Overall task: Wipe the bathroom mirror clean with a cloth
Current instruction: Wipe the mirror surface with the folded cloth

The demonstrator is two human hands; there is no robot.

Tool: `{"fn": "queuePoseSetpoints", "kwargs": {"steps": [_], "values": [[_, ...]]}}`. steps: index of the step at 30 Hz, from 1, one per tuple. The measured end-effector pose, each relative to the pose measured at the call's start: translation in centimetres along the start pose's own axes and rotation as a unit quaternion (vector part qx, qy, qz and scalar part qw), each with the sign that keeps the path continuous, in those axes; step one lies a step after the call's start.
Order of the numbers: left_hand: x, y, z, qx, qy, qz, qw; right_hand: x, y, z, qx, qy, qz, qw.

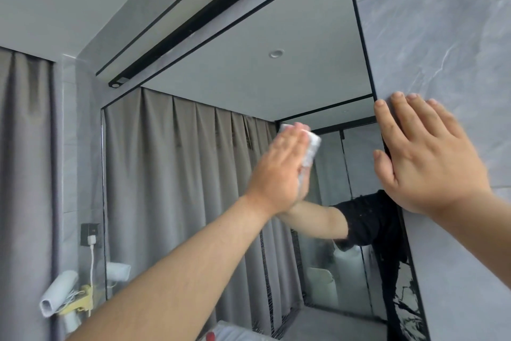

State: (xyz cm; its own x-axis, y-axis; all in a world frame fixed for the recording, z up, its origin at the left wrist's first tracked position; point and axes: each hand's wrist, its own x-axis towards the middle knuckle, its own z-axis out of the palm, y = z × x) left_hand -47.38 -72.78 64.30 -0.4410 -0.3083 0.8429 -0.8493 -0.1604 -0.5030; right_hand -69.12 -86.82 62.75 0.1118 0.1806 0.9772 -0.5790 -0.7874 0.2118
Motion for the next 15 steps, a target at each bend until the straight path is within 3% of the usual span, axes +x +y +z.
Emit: {"fn": "queuePoseSetpoints", "kwargs": {"steps": [4,9,12,15], "values": [[-2.3,-5.5,-0.7,-0.007,0.074,-0.247,0.966,0.0,-0.1,0.0,0.001,-0.003,0.001,1.000],[-7.9,-9.6,-2.7,-0.014,0.110,-0.507,0.855,0.0,-0.1,0.0,-0.002,-0.003,0.002,1.000],[-8.4,-10.0,-2.7,0.000,0.100,-0.564,0.820,0.0,-0.1,0.0,-0.002,0.001,0.004,1.000],[-7.0,-9.7,-2.5,0.016,0.096,-0.567,0.818,0.0,-0.1,-0.1,0.000,0.000,0.004,1.000]]}}
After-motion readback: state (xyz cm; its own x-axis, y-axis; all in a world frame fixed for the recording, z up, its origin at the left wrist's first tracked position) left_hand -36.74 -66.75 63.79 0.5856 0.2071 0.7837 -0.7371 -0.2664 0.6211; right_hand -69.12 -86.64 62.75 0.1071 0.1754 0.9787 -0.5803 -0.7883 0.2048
